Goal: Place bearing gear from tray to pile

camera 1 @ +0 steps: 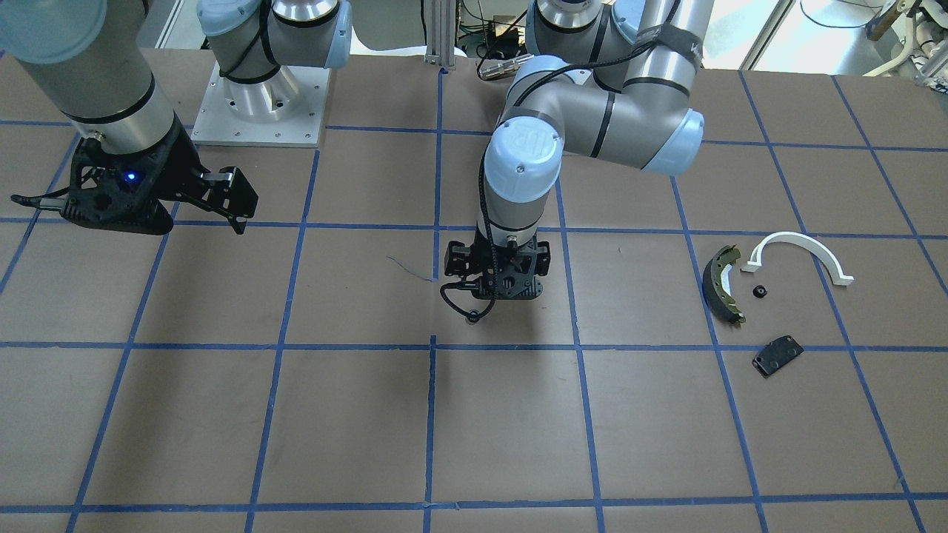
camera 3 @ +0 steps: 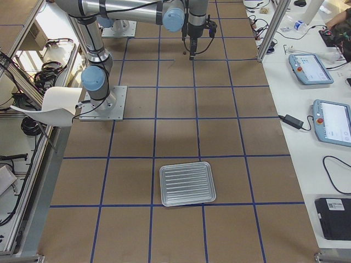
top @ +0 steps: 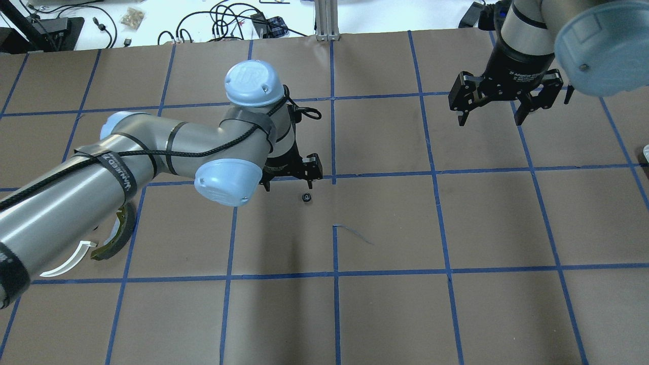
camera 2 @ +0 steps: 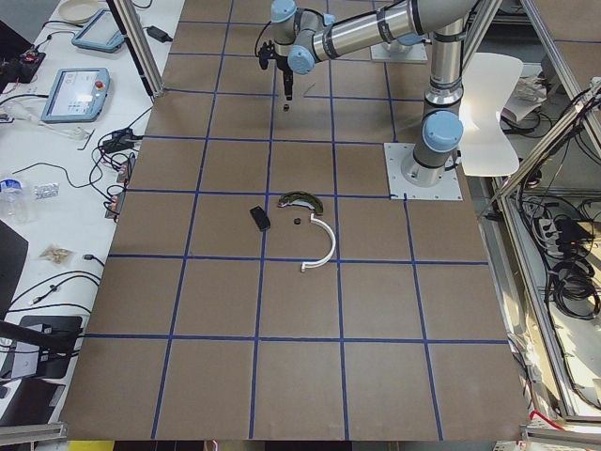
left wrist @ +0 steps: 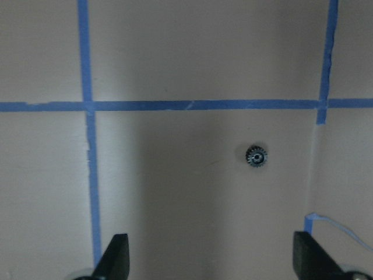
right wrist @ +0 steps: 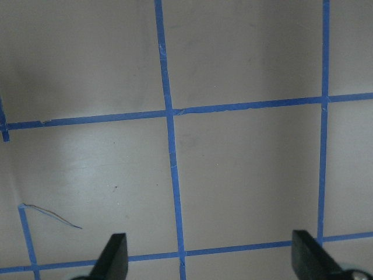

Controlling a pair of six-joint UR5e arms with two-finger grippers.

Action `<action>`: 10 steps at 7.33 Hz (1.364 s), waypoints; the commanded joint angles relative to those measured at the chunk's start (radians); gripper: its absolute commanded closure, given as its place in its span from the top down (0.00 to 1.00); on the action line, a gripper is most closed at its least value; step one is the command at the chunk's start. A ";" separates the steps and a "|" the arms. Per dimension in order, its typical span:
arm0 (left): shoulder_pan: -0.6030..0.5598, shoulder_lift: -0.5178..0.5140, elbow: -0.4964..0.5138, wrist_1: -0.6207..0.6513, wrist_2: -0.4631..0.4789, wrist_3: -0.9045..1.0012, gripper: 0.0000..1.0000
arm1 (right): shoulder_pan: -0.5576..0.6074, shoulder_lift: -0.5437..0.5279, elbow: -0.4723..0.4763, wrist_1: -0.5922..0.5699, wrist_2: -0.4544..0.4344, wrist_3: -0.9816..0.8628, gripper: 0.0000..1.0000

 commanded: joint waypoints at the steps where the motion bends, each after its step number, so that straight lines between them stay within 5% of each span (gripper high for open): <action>1: -0.037 -0.084 -0.019 0.107 0.006 -0.037 1.00 | 0.026 -0.003 0.001 0.007 -0.002 0.003 1.00; 5: -0.039 -0.131 -0.075 0.267 0.005 -0.040 0.98 | 0.051 -0.001 0.013 0.007 0.007 -0.014 1.00; 6: -0.039 -0.138 -0.076 0.273 0.006 -0.039 0.83 | 0.051 0.000 0.012 0.008 -0.002 -0.014 1.00; 9: -0.038 -0.136 -0.069 0.282 0.006 -0.042 0.03 | 0.051 -0.003 0.015 0.005 0.001 -0.014 1.00; 10: -0.036 -0.121 -0.066 0.281 0.008 -0.042 0.00 | 0.051 -0.003 0.016 0.004 -0.005 -0.014 1.00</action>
